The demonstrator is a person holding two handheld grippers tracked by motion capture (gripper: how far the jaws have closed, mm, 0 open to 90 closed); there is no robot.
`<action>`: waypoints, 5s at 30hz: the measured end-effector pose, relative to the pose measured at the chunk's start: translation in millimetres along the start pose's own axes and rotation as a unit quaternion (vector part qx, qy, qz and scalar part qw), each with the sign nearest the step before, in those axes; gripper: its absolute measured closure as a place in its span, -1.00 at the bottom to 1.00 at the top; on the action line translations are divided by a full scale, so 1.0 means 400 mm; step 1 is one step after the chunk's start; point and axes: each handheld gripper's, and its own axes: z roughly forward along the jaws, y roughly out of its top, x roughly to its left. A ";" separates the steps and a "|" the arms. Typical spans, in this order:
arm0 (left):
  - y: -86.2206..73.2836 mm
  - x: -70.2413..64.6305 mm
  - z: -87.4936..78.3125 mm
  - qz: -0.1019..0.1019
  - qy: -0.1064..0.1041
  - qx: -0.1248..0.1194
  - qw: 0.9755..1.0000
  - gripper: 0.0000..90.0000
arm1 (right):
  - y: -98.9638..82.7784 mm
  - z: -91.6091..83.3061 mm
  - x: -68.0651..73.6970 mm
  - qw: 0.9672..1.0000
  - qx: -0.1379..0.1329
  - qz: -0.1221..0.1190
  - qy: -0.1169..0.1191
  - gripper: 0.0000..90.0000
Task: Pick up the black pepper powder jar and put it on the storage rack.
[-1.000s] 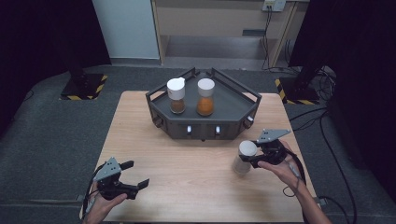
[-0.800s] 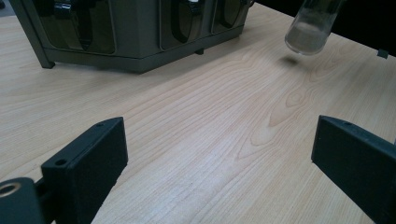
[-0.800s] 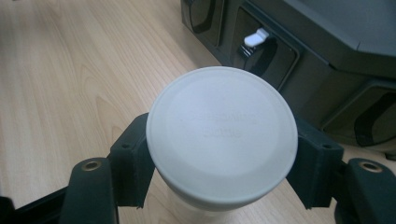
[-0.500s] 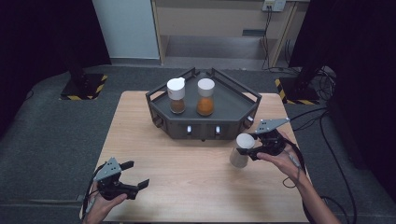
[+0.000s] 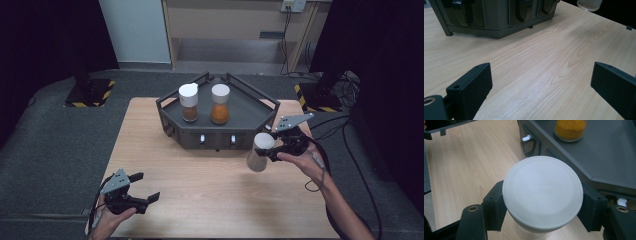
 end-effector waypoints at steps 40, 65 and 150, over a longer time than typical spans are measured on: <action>-0.002 0.003 -0.002 -0.004 -0.001 -0.001 1.000 -0.93 | 0.226 -0.045 -0.080 1.000 0.003 0.006 -0.011 -0.24; -0.003 0.004 -0.003 -0.007 0.001 0.000 1.000 -0.93 | 0.291 0.020 -0.127 0.996 0.009 0.038 -0.076 -0.24; -0.007 0.000 -0.012 -0.008 0.008 -0.004 1.000 -0.92 | 0.254 0.142 -0.188 0.989 0.017 0.078 -0.125 -0.70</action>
